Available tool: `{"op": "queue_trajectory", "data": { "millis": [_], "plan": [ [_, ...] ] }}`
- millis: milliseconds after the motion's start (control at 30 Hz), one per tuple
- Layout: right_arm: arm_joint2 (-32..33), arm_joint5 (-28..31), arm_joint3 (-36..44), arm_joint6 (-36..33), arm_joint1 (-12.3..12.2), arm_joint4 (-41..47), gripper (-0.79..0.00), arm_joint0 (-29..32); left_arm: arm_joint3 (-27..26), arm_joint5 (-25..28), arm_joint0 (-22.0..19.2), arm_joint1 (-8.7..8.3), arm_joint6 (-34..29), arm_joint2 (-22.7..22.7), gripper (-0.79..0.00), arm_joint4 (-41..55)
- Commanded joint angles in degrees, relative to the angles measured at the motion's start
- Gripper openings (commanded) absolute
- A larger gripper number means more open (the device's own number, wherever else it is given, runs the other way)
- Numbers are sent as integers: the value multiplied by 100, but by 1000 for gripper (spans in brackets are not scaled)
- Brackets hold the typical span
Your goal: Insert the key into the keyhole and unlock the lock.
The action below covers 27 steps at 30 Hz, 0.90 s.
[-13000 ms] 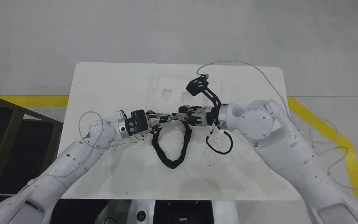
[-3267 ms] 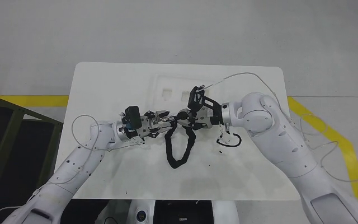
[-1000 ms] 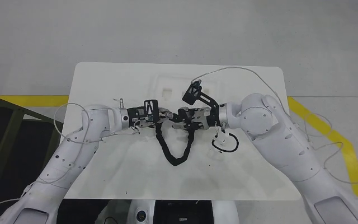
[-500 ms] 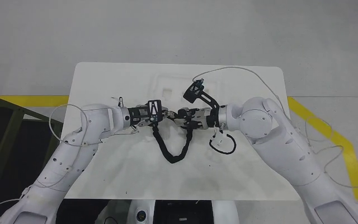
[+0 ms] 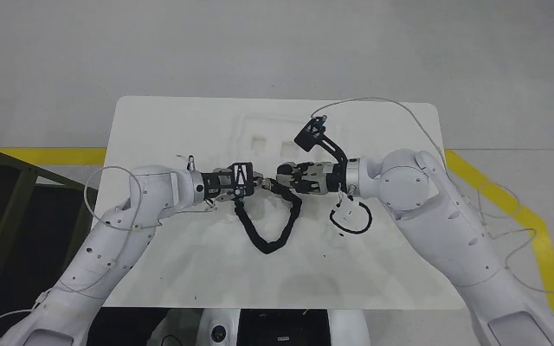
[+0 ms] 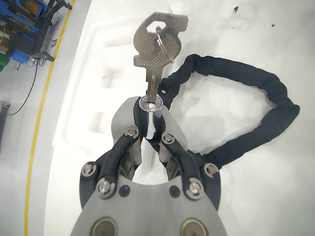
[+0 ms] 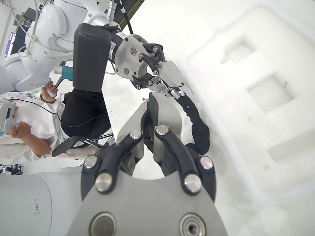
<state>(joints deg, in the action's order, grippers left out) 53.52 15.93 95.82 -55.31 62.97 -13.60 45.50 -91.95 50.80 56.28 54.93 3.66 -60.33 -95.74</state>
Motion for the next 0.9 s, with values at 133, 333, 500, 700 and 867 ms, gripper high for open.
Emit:
{"op": "queue_trajectory", "data": {
  "millis": [133,333,500,700,867],
  "plan": [
    [-52,-227,-119,-395,-7,-137,-499,-64,188,-128,-55,55,241,118,-785,197],
    [-300,439,-393,-532,25,-590,-65,-289,299,-41,-69,42,640,25,-785,313],
    [-549,943,-707,-264,95,-860,-71,-428,322,67,0,19,934,-88,-785,492],
    [-705,1400,-1083,323,176,-999,-200,-489,378,234,48,9,1242,-123,-785,653],
    [-788,1624,-1251,463,217,-1030,-631,-545,462,249,45,23,1371,-82,-785,724]
  ]
}}
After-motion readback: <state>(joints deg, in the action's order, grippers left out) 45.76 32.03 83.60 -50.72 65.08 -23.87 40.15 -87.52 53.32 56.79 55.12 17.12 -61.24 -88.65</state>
